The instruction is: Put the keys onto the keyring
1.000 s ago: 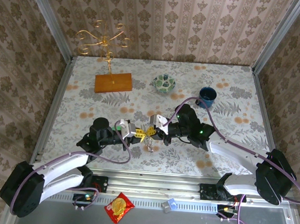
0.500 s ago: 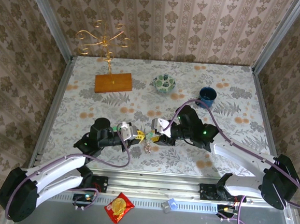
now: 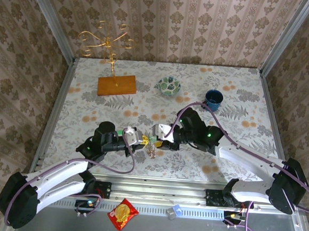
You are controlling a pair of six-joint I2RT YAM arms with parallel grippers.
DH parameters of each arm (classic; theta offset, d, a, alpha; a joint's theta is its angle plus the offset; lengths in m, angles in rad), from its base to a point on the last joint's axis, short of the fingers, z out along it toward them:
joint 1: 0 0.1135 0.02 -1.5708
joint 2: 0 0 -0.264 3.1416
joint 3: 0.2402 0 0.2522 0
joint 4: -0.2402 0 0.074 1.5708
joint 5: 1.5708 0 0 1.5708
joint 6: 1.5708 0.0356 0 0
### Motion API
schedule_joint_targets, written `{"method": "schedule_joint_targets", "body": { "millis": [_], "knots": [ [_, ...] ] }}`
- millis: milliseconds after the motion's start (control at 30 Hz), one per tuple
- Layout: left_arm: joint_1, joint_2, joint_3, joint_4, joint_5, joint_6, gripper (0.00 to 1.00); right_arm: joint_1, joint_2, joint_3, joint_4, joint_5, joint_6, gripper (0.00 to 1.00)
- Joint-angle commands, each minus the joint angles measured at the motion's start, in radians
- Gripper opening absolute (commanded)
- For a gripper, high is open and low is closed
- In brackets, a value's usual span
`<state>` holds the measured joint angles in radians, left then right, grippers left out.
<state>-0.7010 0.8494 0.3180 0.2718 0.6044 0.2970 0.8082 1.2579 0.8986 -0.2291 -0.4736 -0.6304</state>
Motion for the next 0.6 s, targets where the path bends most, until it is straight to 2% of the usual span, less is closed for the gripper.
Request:
{"method": "schedule_joint_targets", "body": {
  "millis": [0, 467, 567],
  "knots": [
    [-0.009, -0.010, 0.036, 0.010, 0.005, 0.026, 0.00, 0.016, 0.027, 0.038, -0.001, 0.034, -0.018, 0.33],
    [-0.021, -0.006, 0.057, -0.018, 0.011, 0.043, 0.00, 0.032, 0.073, 0.064, -0.010, 0.055, -0.042, 0.25],
    [-0.023, -0.001, 0.067, -0.031, 0.014, 0.053, 0.00, 0.033, 0.079, 0.070, -0.014, 0.052, -0.046, 0.21]
  ]
}}
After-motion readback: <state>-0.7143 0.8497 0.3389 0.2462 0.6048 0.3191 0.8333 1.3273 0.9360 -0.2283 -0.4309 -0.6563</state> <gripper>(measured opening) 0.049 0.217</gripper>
